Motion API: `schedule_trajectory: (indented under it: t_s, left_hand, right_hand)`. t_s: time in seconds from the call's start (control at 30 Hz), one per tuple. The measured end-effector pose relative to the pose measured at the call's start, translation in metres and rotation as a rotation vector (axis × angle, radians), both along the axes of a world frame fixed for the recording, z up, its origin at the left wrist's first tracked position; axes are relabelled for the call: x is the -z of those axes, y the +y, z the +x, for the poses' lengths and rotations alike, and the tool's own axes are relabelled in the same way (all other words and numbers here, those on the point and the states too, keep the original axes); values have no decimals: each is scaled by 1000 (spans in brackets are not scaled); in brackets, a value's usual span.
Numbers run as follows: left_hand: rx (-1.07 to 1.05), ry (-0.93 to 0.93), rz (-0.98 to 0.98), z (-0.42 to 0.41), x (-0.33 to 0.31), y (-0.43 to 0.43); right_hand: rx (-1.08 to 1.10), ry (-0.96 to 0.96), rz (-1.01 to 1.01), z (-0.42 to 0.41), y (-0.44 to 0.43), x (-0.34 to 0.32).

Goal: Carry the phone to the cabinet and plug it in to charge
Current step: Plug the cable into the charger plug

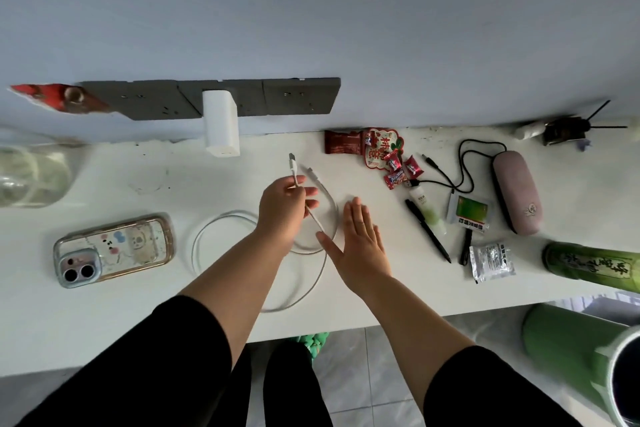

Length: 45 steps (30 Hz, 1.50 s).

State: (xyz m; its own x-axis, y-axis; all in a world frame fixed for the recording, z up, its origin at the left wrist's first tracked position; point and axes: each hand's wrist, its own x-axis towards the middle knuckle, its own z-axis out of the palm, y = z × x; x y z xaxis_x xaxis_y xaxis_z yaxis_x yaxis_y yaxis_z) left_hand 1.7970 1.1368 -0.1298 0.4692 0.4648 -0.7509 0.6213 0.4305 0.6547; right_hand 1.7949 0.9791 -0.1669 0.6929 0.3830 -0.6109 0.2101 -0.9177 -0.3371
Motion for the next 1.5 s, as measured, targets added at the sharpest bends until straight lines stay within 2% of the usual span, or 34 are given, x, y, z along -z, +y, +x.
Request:
schedule_trajectory:
  t_s: [0.17,0.4,0.63,0.73,0.9,1.5]
  left_hand:
    - [-89,-43,-65,-29,-27,14]
    - [-154,-91,118,-61,-45,39]
    - [-258,-116,168,-78,-63,71]
    - [-182,-163,115,-83,-70,73]
    - [-127,-223,-89,-80,-81,57]
    - [-237,-329,-193,-66,-78,63]
  right_hand:
    - [-13,50,-76,2,8,-11]
    - [0,128,-128,-3,27,-21]
    - [64,144,-187,-13,49,-26]
    - [54,96,-261,-19,59,-22]
    - [58,78,-315,-23,66,-20]
    - [51,53,-314,-25,64,-16]
